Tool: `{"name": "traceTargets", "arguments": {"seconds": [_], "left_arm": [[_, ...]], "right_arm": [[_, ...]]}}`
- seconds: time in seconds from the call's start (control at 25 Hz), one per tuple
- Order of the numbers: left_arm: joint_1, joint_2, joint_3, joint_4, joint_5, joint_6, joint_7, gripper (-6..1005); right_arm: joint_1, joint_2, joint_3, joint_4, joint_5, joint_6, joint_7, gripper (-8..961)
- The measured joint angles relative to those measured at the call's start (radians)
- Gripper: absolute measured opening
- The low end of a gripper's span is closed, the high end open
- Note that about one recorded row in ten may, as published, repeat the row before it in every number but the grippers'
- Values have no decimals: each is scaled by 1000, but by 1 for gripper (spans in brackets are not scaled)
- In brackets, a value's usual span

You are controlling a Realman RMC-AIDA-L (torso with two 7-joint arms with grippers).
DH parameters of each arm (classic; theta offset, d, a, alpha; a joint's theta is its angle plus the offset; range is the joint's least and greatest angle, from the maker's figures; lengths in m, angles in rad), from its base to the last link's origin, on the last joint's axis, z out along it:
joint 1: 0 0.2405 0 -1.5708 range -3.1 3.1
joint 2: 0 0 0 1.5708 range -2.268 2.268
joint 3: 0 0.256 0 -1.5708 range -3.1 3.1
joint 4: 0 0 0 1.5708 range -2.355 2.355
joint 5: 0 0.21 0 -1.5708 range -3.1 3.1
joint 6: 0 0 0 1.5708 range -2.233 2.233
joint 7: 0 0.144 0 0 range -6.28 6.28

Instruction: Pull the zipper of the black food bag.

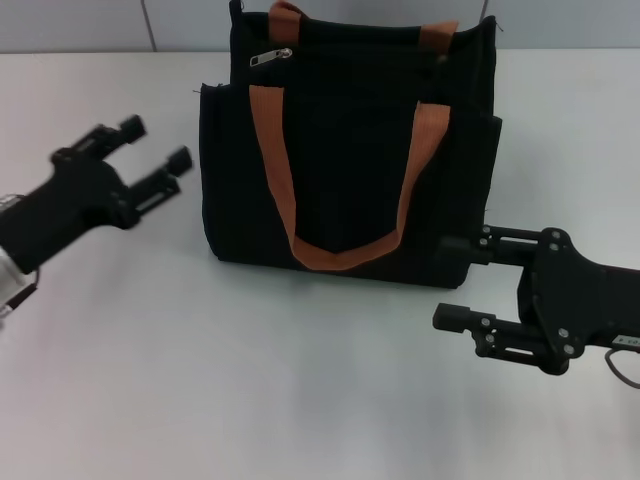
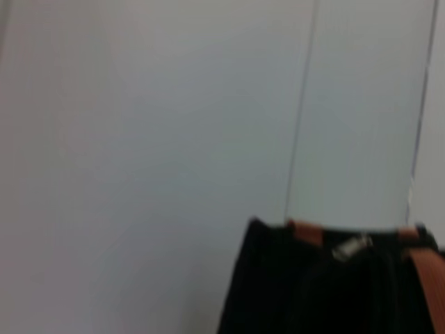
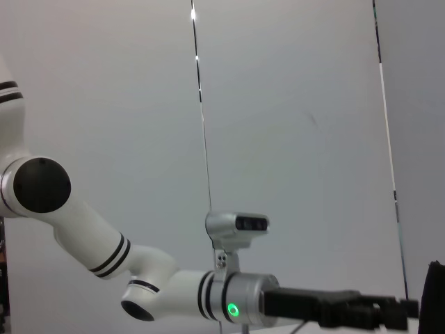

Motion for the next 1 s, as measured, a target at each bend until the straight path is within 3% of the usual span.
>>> {"name": "traceTargets", "arguments": {"seconds": [0.28,0.56,0.76,0.8,0.88,1.0], "left_arm": [[-56,-6,19,-24,-10,-66,74,722],[-64,-5,15,-27,-60,-80,119,717],[-45,0,8,-18,-79,-22,113,713],[-19,2,-5,-15,-130,73,108,712],[-14,2,-9,-16,-164,74,116,711],[-33,0,-10,-24,-200,-34,154,708]], "right_arm": [[2,0,8,9,0,-6,0,595],[0,2,10,13,2,-8,0,594],[-4,3,13,24,2,-11,0,594],[-4,3,13,28,3,-12,0,594],[-2,3,15,33,3,-10,0,594],[1,3,15,35,3,-6,0,594]]}}
